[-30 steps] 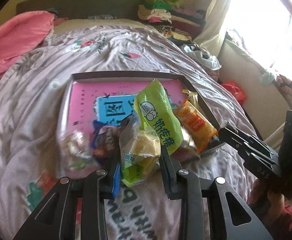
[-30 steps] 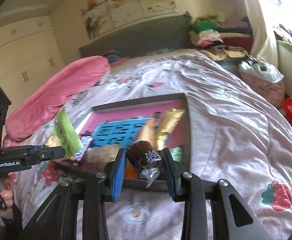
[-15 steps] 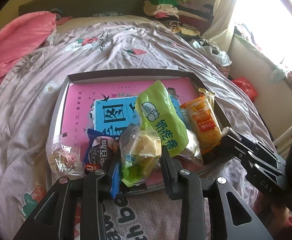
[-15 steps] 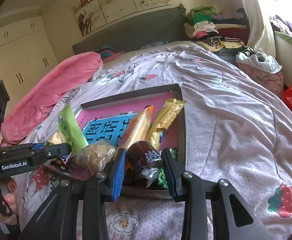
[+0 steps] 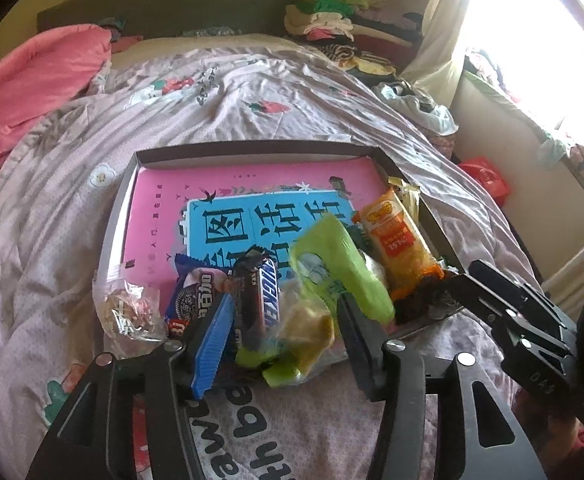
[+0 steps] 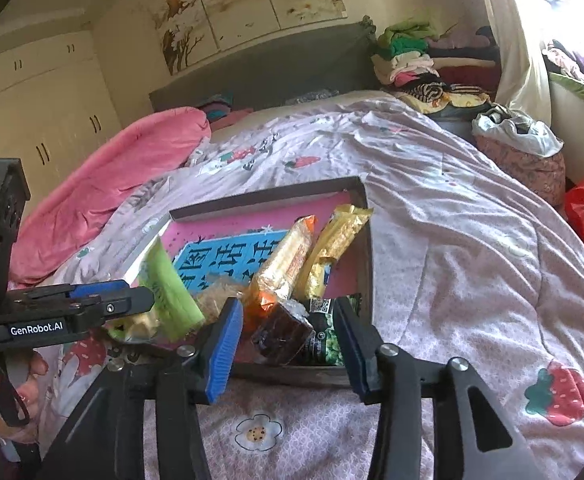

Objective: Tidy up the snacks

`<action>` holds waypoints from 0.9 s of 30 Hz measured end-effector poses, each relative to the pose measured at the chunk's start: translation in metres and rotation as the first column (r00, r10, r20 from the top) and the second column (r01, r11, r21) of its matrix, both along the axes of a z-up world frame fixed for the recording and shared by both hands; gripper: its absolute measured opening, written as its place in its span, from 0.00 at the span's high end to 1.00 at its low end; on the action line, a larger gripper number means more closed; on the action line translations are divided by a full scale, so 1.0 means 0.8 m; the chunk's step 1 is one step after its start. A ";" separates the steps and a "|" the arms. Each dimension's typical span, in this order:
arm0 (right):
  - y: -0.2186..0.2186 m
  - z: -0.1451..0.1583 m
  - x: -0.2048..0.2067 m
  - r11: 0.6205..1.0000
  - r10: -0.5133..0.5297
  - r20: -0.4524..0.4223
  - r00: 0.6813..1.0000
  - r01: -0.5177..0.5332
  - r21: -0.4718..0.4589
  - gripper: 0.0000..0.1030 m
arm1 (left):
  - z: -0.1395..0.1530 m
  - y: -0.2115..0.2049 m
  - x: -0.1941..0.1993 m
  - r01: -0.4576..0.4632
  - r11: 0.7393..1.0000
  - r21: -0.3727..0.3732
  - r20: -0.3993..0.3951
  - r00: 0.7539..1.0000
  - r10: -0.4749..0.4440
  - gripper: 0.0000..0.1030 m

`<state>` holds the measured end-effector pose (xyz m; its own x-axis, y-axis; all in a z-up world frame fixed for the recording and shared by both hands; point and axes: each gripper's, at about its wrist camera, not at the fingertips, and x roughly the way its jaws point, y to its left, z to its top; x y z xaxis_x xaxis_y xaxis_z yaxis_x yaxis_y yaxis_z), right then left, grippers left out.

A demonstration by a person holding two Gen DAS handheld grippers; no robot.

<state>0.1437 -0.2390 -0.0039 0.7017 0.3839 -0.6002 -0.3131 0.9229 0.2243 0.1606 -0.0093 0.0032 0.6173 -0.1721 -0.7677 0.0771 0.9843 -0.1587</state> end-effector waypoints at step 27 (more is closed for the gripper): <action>0.037 0.052 -0.091 0.989 -0.046 -0.015 0.999 0.043 -0.139 0.12 | 0.024 0.010 -0.095 -0.093 0.994 0.049 0.020 0.996 0.092 0.23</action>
<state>0.0708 -0.2091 0.0375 0.7048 0.2651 -0.6580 -0.2681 0.9583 0.0988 0.0843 -0.0015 0.0227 0.6423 -0.0753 -0.7627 -0.0127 0.9940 -0.1089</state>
